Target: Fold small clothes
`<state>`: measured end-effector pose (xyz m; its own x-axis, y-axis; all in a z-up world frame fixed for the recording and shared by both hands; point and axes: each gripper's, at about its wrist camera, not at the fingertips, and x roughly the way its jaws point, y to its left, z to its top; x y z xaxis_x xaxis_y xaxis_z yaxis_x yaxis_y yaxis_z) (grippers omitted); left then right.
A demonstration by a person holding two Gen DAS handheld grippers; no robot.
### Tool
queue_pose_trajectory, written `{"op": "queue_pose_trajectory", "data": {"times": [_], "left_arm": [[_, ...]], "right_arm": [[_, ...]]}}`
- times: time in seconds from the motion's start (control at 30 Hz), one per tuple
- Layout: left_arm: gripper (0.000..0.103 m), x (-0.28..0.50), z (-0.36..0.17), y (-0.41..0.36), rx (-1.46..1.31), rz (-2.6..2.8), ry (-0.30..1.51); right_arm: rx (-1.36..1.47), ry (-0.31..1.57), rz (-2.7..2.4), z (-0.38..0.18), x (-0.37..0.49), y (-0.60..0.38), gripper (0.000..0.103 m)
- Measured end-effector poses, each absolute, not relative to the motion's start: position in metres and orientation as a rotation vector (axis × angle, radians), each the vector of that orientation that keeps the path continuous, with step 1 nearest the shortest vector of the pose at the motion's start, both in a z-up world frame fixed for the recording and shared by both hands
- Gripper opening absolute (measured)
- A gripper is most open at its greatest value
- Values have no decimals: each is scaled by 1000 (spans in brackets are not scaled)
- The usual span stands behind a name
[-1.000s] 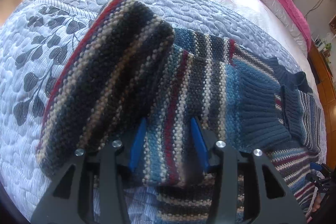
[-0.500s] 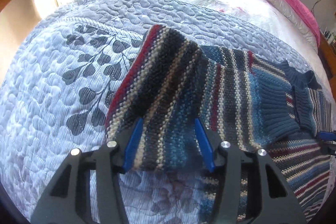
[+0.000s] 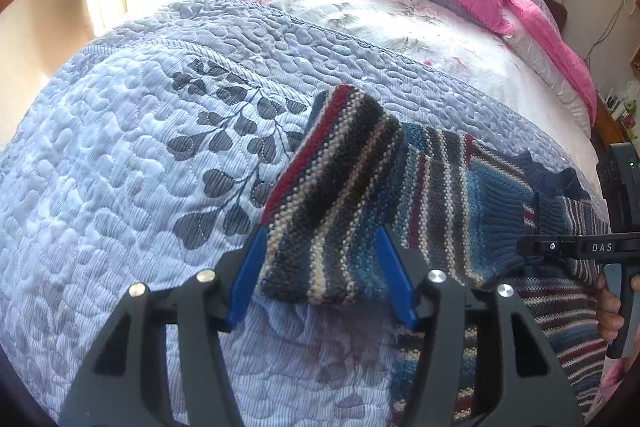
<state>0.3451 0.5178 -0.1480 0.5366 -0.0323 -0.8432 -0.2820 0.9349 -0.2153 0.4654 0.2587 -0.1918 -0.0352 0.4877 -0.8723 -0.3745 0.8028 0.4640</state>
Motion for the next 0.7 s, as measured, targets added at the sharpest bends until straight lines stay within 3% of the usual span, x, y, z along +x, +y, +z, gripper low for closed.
{"op": "queue_pose_trajectory", "data": {"times": [0.13, 0.7], "left_arm": [[57, 342, -148, 522, -349, 167, 999], [58, 354, -154, 486, -266, 158, 1017]], "right_arm": [[90, 1421, 688, -191, 461, 261, 10], [120, 1226, 654, -116, 442, 142, 7]]}}
